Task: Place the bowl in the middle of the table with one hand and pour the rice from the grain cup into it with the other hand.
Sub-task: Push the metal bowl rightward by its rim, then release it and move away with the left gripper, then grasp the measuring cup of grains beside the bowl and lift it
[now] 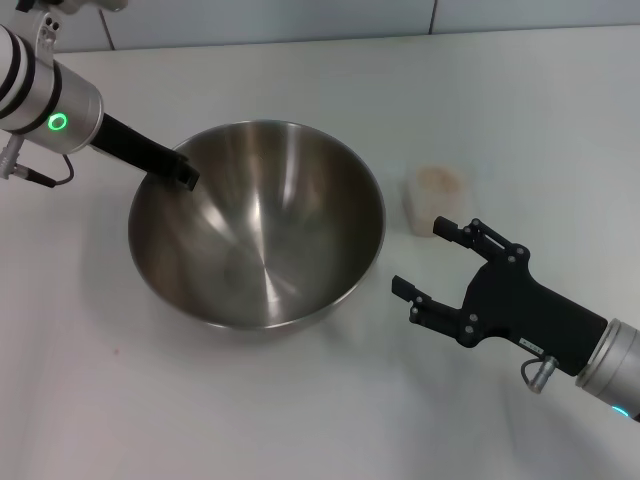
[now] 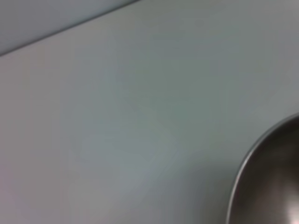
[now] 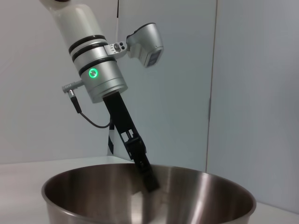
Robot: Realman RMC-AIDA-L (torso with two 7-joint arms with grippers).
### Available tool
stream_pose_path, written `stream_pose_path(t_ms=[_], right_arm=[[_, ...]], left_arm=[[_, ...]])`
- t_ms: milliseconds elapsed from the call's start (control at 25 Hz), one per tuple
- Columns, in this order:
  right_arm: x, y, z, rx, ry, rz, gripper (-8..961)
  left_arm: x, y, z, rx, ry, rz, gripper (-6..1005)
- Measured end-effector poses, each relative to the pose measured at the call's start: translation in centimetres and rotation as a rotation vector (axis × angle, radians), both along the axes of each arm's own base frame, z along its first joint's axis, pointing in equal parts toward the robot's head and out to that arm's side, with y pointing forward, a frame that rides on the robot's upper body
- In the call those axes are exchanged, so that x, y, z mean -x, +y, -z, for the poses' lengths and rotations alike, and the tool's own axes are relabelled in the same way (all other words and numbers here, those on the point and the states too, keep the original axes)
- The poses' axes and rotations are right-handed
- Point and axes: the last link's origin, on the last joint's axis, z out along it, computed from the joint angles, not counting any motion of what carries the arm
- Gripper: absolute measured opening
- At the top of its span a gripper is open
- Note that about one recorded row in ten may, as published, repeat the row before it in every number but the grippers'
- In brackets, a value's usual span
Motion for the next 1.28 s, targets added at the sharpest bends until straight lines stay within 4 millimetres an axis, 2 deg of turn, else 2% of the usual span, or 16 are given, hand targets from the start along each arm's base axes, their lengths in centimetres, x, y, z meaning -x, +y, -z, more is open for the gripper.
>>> stream_pose_path(t_ms=[400,560,640,800,840,880,1040,1120,1240,1280], right_arm=[[-0.1,0.1,-0.1,-0.008,0.0,0.008,827],[-0.1,0.2,-0.1,-0.008,-0.002,0.008,827],[0.0,0.2,-0.1,-0.008,-0.002,0.007,827],[0.0,0.3,-0.1,-0.008,-0.002,0.004,827],[0.1,0.4,-0.1,-0.007,-0.002,0.002,827],[0.1,0.4,-0.1,-0.007,-0.002,0.002,827],[0.1,0.4,0.0,-0.008,-0.003,0.003,827],[0.1,0.5,0.0,-0.009,-0.002,0.004,827],[0.1,0.5,-0.1,-0.016,0.001,0.009,827],[0.1,0.5,-0.1,-0.016,0.001,0.009,827]], left_arm=[[-0.2,0.5,0.0,-0.026,0.004,0.036,402],[-0.1,0.5,-0.2,-0.032,0.005,0.039,637],[-0.1,0.6,-0.2,-0.036,0.005,0.041,801],[-0.4,1.1,-0.8,-0.077,-0.001,0.061,806],[-0.6,1.5,-1.7,-0.133,-0.004,0.087,807],[-0.6,1.5,-1.7,-0.133,-0.004,0.087,808],[-0.9,2.5,-4.8,-0.326,-0.014,0.158,813],[-0.9,2.7,-5.3,-0.359,-0.021,0.169,815],[-0.5,3.1,-8.0,-0.577,-0.094,0.229,813],[-0.5,3.1,-8.0,-0.577,-0.094,0.229,812]])
